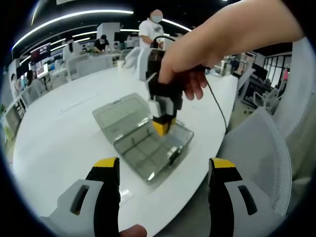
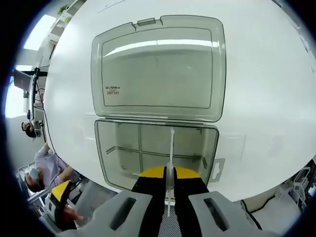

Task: Insert the divider into the dual guide fixture by aligning both edges with the guide slots and pushing it downward to the bottom, including one-sided entry, uneven engagement, binding, and posture correction.

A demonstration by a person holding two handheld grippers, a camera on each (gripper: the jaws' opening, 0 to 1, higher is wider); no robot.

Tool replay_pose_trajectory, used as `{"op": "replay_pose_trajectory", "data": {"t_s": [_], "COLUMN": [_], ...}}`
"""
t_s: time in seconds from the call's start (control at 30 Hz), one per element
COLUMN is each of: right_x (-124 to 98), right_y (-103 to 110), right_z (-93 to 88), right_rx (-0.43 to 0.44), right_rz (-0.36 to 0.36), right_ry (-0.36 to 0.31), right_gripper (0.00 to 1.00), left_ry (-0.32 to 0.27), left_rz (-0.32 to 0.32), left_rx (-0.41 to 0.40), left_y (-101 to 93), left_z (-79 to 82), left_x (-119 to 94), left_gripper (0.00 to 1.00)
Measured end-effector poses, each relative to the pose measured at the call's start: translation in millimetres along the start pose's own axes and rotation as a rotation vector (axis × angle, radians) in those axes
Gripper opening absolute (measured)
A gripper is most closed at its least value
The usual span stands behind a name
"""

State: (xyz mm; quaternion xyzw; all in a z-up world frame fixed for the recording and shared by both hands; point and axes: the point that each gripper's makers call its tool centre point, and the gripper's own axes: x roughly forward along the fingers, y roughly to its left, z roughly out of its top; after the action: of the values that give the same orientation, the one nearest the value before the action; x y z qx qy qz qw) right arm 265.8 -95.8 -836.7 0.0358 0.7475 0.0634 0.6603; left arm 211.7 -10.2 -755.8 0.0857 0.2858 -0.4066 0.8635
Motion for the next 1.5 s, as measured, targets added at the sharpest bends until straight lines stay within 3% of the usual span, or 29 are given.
{"op": "replay_pose_trajectory", "data": {"t_s": [0.17,0.43,0.57,0.63,0.93,1.5], "right_x": [4,-7,-6,-7,0,2], "right_y": [-4,7,7,5,3,1], "right_z": [8.5,-11.3,-7.6,-11.8,-3.1,-0.7], "right_rx": [0.019,0.0,0.012,-0.021,0.014,-0.009], "right_rz": [0.001,0.002,0.01,-0.014,0.006,0.012], "right_ry": [-0.001,-0.001,0.0,-0.004,-0.01,-0.008], "right_gripper": [0.0,0.0,0.0,0.0,0.0,0.0], "left_ry": [0.001,-0.004,-0.001,-0.002,-0.001,-0.004], "left_rz": [-0.003,0.0,0.0,0.0,0.002,0.006], "left_rx": [0.001,0.003,0.005,0.002,0.005,0.001], "left_y": [-1.0,1.2,0.9,1.0,1.0,2.5], "left_z": [0.2,2.8,2.0,1.7,1.0,1.4], "left_x": [0,-1,-1,-1,-2,-3], "left_gripper": [0.72,0.72,0.72,0.72,0.72,0.72]}}
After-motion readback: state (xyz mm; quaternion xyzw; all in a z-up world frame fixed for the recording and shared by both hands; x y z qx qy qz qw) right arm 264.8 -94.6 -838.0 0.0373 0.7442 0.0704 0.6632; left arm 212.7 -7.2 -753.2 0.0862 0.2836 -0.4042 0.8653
